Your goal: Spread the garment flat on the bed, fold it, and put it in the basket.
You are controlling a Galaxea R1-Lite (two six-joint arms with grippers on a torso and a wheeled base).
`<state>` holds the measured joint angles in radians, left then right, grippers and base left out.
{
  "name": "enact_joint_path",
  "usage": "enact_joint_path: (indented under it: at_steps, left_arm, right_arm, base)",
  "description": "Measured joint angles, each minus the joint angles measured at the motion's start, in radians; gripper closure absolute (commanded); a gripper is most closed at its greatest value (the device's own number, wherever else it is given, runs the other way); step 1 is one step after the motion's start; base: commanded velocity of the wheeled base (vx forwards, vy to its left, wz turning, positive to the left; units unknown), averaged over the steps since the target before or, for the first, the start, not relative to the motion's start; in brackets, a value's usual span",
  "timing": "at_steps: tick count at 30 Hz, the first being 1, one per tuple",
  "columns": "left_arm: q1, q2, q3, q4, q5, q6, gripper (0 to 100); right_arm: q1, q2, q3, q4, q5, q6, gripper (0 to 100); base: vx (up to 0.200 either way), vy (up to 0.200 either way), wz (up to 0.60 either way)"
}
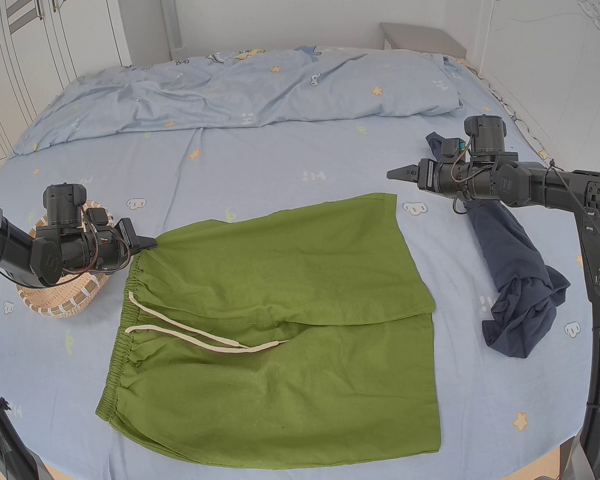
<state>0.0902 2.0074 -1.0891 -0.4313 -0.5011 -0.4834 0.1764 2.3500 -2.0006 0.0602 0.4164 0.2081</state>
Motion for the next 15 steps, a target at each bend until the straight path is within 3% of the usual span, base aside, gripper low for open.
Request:
enact_joint_path:
  at_steps: [10,11,15]
  left_arm:
    - [-0.001,-0.001,0.002,-0.001,-0.001,0.000,100]
    - [-0.002,-0.001,0.003,-0.001,-0.001,0.000,0]
    - [-0.011,-0.002,0.012,-0.001,-0.001,0.005,0]
  right_arm:
    - [-0.006,-0.027,0.000,0.010,0.004,0.003,0]
    - [-0.009,-0.034,0.000,0.010,0.005,0.004,0]
    - [-0.017,-0.067,0.000,0.007,0.006,0.012,0]
  base:
    - [0.000,0.000,0.00]
    - [0.000,0.000,0.00]
    - [0.000,0.000,0.00]
